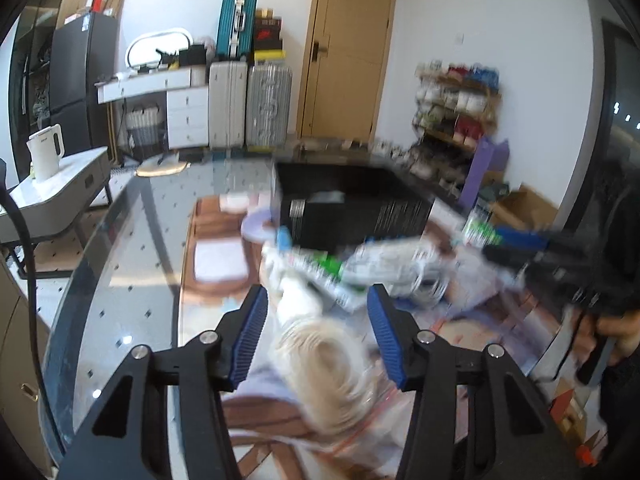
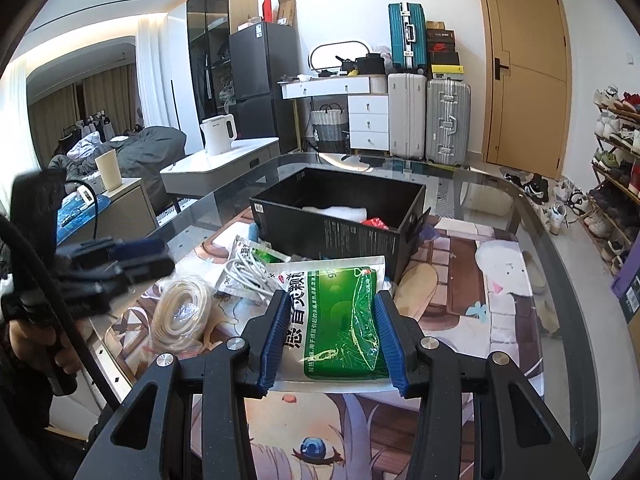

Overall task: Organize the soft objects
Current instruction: 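Lift the bagged rope coil with the left gripper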

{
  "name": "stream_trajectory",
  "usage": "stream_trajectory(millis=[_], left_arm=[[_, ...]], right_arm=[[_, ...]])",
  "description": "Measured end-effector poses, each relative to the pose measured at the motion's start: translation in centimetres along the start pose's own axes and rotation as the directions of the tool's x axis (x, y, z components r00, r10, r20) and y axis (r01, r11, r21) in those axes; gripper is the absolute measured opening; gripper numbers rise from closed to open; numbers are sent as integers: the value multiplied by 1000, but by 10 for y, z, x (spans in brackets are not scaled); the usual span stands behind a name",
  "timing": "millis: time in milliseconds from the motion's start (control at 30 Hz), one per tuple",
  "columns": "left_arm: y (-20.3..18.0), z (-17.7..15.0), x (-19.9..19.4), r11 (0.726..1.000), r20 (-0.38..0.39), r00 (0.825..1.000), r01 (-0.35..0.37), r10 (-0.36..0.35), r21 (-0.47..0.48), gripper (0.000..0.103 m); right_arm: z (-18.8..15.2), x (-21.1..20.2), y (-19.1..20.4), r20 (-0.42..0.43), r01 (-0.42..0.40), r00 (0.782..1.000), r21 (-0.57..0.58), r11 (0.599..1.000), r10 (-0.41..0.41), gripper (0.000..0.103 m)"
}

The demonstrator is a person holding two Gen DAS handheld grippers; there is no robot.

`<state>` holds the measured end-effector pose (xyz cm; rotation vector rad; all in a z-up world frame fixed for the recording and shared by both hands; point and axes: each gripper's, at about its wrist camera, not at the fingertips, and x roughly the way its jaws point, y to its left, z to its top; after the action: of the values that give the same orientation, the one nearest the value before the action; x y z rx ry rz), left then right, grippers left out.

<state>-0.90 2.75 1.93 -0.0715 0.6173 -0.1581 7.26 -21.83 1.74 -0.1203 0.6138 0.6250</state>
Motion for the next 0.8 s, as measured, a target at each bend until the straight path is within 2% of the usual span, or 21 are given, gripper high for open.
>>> stream_trajectory(millis=[67, 133, 167, 200, 467, 533, 600, 667, 800], left_arm=[[0, -8, 1, 1000, -26, 1000, 10, -10, 1, 55], [0, -12, 2, 1000, -43, 999, 18, -18, -4, 72], [-1, -14, 3, 1000, -54, 998, 25, -25, -4, 86], [-3, -16, 5, 999, -67, 997, 32, -32, -2, 91], [-24, -30, 37, 999, -167, 985, 43, -41, 11, 90], [-31, -33, 39, 999, -166, 986, 38, -31, 39, 86], [-35, -33, 38, 998, -160, 987, 37, -27, 59, 59], [-33, -32, 35, 997, -154, 987, 59, -50, 51, 40], [-30, -30, 25, 997, -131, 990, 50, -42, 58, 31]], right_arm=[[-2, 0, 0, -6, -1, 1000, 1, 1000, 1, 44], [-3, 1, -1, -9, 0, 1000, 4, 1000, 0, 44], [-4, 2, -2, -10, 1, 1000, 8, 1000, -1, 44], [-4, 3, -2, -12, 1, 1000, 9, 1000, -1, 44], [-6, 8, -1, -25, 0, 1000, 5, 1000, 0, 44], [-7, 8, -3, -27, 5, 1000, 11, 1000, -4, 44], [-7, 8, -3, -29, 6, 1000, 11, 1000, -6, 44], [-7, 8, -3, -29, 7, 1000, 12, 1000, -6, 44], [-7, 8, -3, -26, 7, 1000, 10, 1000, -6, 44]])
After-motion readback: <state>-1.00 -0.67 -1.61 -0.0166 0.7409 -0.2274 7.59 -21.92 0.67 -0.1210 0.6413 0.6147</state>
